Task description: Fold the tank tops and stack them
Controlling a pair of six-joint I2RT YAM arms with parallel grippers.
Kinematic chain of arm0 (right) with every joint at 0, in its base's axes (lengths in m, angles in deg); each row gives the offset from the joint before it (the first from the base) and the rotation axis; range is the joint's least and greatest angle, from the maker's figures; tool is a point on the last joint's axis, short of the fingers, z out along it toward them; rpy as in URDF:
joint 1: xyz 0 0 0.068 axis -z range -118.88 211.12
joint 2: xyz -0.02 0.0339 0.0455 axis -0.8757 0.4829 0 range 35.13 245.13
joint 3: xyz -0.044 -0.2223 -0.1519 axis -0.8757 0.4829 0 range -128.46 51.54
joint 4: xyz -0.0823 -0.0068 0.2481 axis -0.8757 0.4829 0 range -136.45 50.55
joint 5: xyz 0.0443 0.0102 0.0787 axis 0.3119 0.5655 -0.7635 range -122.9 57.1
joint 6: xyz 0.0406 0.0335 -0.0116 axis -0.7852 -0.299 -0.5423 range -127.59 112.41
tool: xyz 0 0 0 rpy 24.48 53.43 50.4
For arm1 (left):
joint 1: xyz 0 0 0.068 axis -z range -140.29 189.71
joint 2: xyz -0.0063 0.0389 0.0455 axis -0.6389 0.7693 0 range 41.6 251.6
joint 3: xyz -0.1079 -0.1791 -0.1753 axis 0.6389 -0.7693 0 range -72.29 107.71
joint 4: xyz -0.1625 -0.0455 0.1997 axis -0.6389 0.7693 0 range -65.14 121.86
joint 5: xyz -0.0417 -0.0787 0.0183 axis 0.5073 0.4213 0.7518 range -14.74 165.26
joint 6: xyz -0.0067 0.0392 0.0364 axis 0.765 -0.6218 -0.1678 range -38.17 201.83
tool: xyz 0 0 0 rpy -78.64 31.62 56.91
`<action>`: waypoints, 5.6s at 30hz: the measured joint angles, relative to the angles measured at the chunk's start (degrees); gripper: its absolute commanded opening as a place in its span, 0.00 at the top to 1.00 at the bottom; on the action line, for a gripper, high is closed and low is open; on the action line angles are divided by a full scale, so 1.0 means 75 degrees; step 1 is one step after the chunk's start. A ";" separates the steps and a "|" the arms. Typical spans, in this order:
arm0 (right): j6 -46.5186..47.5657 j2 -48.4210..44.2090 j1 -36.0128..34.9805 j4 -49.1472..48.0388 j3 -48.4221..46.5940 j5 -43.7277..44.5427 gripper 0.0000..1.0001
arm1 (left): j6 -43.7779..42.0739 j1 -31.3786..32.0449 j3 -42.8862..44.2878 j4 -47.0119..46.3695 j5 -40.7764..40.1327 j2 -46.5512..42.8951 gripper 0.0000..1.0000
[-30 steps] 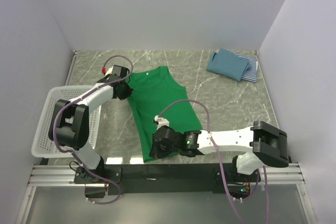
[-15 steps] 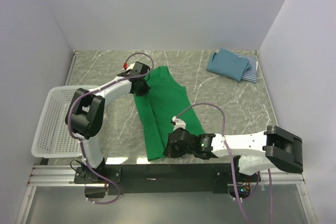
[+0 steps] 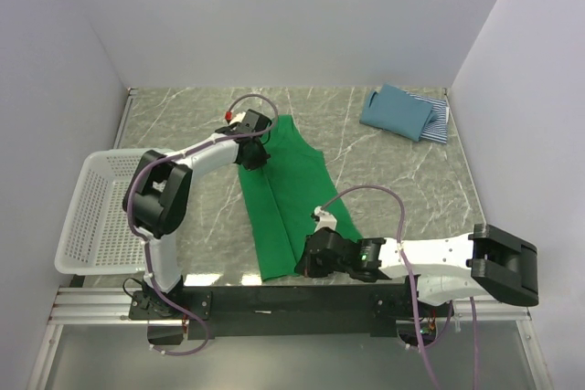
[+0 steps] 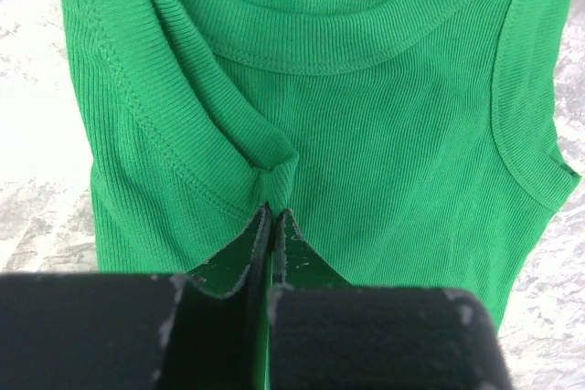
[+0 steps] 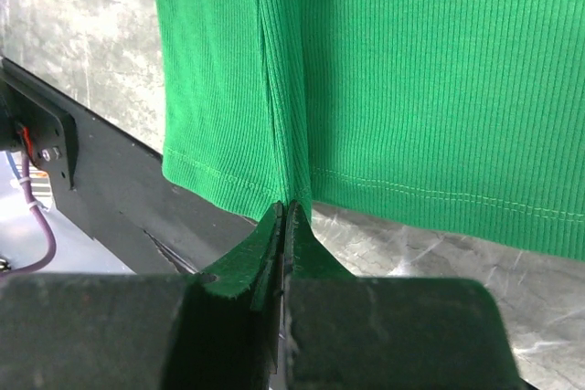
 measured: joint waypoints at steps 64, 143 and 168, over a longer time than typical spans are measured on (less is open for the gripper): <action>0.0953 -0.2119 0.2465 0.3605 -0.0764 0.2859 0.44 | -0.0627 -0.2267 0.4095 0.0166 -0.0125 0.3165 0.68; 0.4371 0.6027 0.6895 0.0656 -0.6537 -0.2148 0.50 | 0.0525 0.1772 -0.4246 -0.1769 0.0662 -0.4744 0.61; 0.3975 0.6341 0.6604 0.0600 -0.6814 -0.0883 1.00 | 0.1174 0.4543 -0.4820 -0.2055 0.0175 -0.4485 0.61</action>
